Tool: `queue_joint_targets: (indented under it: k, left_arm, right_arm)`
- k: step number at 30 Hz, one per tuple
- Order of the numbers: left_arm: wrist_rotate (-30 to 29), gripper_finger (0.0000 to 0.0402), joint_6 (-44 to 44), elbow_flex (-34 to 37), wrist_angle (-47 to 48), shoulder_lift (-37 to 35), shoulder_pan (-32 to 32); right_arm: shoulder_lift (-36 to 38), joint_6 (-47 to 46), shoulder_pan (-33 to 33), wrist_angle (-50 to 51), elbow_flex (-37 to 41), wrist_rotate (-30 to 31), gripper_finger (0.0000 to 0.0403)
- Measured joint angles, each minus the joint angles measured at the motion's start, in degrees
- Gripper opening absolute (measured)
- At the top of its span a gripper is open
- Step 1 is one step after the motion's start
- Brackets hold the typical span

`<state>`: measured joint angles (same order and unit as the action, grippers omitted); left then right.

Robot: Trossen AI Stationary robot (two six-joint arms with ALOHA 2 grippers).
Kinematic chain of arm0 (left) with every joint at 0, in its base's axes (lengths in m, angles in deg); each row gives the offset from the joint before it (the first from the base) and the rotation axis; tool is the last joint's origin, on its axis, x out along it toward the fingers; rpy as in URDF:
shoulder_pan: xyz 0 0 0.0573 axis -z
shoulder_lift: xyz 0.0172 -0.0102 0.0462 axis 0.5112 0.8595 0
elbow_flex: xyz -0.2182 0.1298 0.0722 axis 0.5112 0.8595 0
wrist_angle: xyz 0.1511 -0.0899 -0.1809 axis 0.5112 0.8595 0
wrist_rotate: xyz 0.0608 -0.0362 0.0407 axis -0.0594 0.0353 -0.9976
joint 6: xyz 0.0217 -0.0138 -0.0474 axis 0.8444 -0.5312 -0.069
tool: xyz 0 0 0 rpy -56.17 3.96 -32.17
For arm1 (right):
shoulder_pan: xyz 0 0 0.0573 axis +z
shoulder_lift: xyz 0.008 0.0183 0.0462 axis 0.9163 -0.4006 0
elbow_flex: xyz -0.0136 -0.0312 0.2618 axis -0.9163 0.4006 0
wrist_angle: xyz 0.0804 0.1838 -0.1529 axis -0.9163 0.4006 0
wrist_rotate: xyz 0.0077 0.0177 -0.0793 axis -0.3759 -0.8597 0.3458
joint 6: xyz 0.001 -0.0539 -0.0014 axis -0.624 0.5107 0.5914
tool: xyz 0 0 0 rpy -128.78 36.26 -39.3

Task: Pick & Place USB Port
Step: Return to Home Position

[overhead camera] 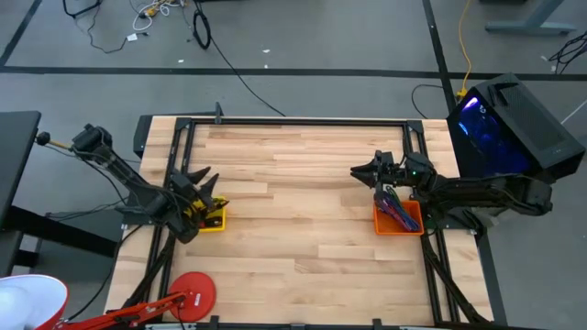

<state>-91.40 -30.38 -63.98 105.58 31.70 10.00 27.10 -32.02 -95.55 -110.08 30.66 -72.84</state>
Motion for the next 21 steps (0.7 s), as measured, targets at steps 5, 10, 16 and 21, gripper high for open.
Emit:
queue_joint_targets:
  k: [5,10,16,21]
  left_arm:
    - [0.64,0.0181,1.03,5.88,-12.02,0.0,0.11]
    - [2.91,0.0181,3.35,8.79,-18.98,0.02,0.27]
    - [2.14,0.0181,6.43,8.18,-19.59,0.0,0.63]
    - [1.99,0.0181,6.18,8.68,-18.59,0.02,0.78]
  right_arm:
    - [0.0,0.22,0.0,0.02,0.0,0.0,0.0087]
    - [0.54,0.22,0.42,1.53,-0.04,-0.1,0.0087]
    - [9.7,0.03,1.42,7.53,-0.08,5.82,0.0087]
    - [24.05,0.09,3.8,13.17,-0.04,10.93,0.0087]
